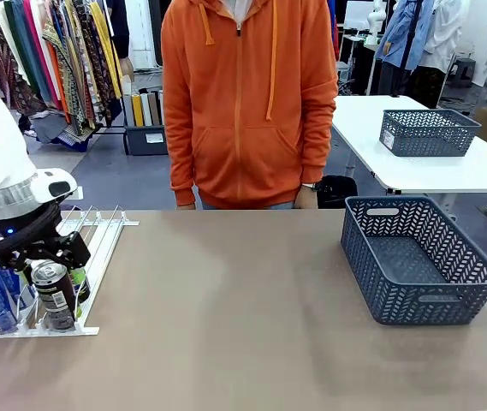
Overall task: Retrieve and store the cans from the dispenser.
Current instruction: Pick up one can from the Automatic Can Dispenser and place it in the middle of the table.
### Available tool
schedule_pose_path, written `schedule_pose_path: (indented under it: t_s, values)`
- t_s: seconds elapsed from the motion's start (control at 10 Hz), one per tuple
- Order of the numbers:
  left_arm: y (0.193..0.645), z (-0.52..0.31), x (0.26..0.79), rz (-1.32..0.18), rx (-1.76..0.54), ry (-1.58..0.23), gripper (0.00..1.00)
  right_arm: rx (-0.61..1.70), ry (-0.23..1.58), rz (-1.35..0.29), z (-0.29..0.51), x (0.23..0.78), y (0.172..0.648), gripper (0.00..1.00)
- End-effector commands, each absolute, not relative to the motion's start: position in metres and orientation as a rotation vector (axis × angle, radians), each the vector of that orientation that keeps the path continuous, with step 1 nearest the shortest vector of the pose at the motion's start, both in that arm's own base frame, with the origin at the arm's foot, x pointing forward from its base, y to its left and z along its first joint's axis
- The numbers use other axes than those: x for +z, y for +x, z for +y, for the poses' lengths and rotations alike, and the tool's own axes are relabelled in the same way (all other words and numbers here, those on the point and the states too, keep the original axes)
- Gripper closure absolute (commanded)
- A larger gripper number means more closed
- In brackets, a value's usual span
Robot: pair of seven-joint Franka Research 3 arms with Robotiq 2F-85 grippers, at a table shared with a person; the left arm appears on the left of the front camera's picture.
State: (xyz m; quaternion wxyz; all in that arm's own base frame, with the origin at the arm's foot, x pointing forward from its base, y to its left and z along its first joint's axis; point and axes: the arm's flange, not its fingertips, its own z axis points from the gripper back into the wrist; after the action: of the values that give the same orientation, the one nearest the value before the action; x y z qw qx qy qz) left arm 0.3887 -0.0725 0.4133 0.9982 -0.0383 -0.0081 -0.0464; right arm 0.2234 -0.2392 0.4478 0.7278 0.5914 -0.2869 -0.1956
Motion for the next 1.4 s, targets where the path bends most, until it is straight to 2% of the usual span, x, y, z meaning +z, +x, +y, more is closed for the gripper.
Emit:
schedule_pose_path:
  t_s: [0.0, 0.3, 0.5, 1.1, 1.3]
  values:
    - [0.392, -0.075, 0.412, -0.023, -0.098, -0.041, 0.0, -0.422, 1.31, -0.633, -0.241, 0.45, 0.221, 0.0]
    - [0.39, -0.072, 0.411, 0.013, -0.093, -0.036, 0.0, -0.422, 1.31, -0.633, -0.241, 0.45, 0.221, 0.0]
    - [0.39, -0.074, 0.413, 0.021, -0.099, -0.021, 1.0, -0.422, 1.31, -0.633, -0.241, 0.45, 0.221, 0.0]
    - [0.393, -0.072, 0.414, 0.009, -0.083, -0.017, 1.0, -0.422, 1.31, -0.633, -0.241, 0.45, 0.221, 0.0]
    - [0.382, -0.068, 0.451, -0.001, -0.096, -0.009, 1.0, -0.422, 1.31, -0.633, -0.241, 0.45, 0.221, 0.0]
